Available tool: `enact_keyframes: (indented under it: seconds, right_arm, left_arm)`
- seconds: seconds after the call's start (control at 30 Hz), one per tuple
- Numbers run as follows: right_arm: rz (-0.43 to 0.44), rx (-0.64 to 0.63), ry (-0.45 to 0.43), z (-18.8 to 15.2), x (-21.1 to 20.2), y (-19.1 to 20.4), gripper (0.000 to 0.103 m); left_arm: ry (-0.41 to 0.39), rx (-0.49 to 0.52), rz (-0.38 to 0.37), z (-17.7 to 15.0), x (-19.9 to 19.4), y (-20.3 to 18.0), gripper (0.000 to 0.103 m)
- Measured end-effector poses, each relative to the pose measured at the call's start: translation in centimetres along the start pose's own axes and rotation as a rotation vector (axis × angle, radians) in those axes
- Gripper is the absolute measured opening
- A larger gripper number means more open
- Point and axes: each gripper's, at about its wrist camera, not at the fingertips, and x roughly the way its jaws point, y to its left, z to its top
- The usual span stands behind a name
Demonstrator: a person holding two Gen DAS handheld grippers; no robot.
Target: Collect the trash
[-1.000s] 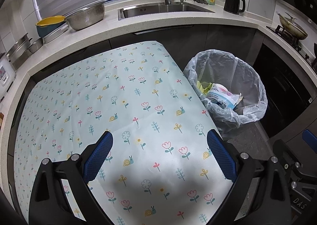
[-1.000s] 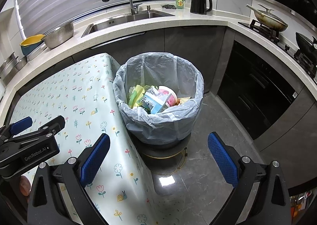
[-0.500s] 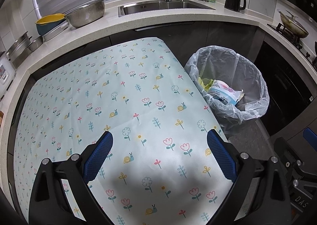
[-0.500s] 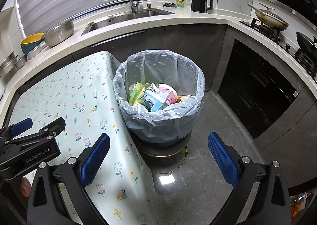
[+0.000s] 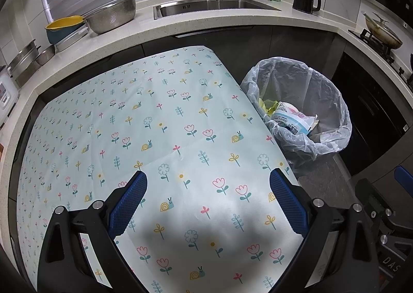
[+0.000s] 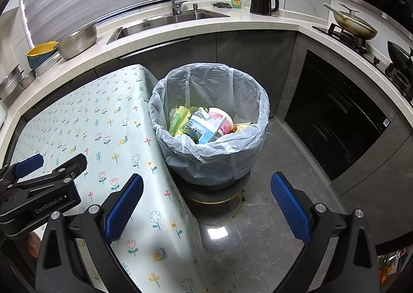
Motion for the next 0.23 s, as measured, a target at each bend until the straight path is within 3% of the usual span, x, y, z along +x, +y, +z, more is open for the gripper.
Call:
enact_keyframes:
  seconds: [0.23]
  right_arm:
    - [0.001, 0.003, 0.003, 0.03, 0.14, 0.07, 0.095]
  left_arm:
    - [0.011, -0.003, 0.000, -0.07, 0.55, 0.21, 0.091]
